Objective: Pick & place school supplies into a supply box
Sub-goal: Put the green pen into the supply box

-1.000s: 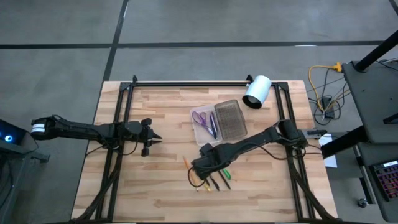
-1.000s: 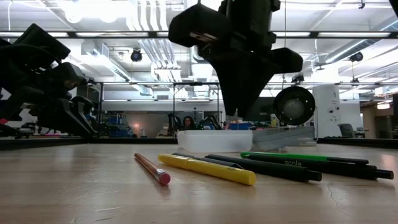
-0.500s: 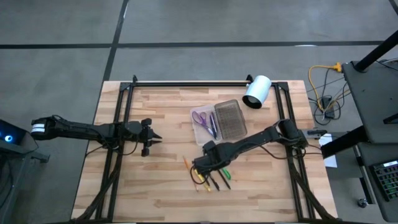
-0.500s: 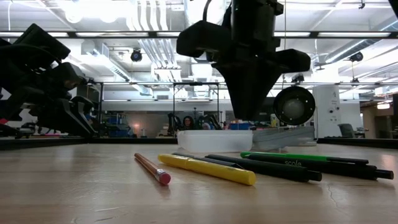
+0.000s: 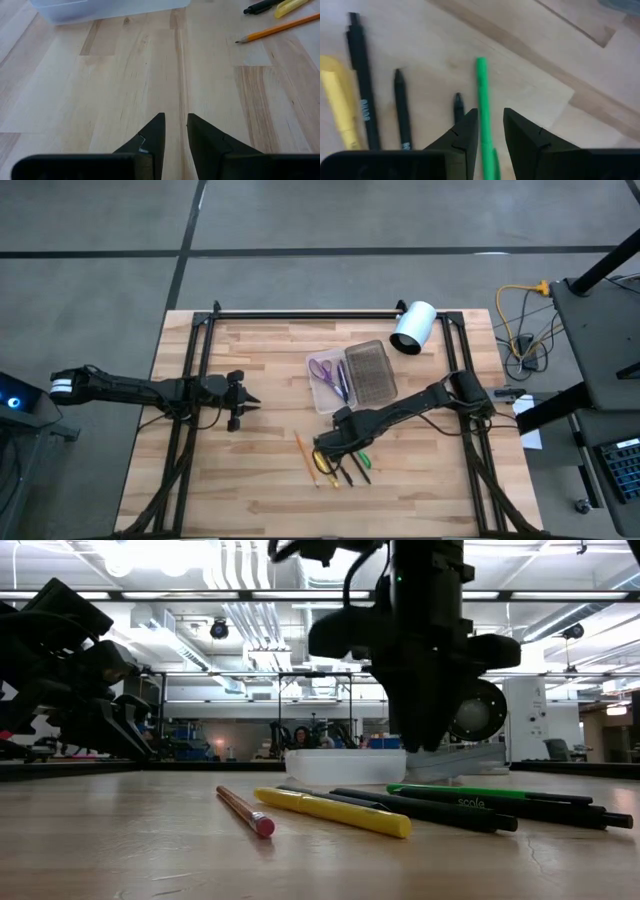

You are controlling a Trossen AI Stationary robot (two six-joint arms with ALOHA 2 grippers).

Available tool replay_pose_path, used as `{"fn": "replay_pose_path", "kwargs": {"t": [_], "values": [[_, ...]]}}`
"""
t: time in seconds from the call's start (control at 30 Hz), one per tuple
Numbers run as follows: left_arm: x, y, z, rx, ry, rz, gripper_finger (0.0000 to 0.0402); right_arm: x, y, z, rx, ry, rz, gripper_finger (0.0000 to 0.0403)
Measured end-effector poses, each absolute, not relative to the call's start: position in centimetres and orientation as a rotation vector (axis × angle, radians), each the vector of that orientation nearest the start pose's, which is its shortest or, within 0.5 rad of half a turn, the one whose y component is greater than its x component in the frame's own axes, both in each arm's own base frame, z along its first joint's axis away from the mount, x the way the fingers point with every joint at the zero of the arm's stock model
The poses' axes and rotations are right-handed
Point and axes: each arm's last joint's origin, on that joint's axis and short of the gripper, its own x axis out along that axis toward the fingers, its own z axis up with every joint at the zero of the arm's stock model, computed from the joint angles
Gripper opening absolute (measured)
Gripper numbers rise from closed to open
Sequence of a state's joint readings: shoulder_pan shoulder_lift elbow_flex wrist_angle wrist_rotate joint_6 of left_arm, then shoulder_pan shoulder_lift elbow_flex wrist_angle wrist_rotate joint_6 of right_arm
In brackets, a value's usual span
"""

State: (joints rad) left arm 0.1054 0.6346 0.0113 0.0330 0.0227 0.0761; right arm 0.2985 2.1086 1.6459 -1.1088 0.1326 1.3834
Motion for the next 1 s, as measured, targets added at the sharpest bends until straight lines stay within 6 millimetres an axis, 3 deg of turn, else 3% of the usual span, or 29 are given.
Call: {"fn": "replay_pose_path", "kwargs": {"t": [0.23, 0.6, 1.0], "values": [[12.1, 1.2, 11.2, 0.036, 0.592, 0.058, 0.0066, 38.6, 11.6, 18.3, 0.778, 1.293, -0.884, 0.0084], [12.1, 1.2, 11.2, 0.036, 0.592, 0.058, 0.0066, 38.6, 11.8, 17.3, 0.79, 1.307, -0.847, 0.0068], [12.1, 1.2, 11.2, 0.036, 0.592, 0.057, 0.0066, 38.4, 11.7, 16.7, 0.794, 1.312, -0.859, 0.0083]]}}
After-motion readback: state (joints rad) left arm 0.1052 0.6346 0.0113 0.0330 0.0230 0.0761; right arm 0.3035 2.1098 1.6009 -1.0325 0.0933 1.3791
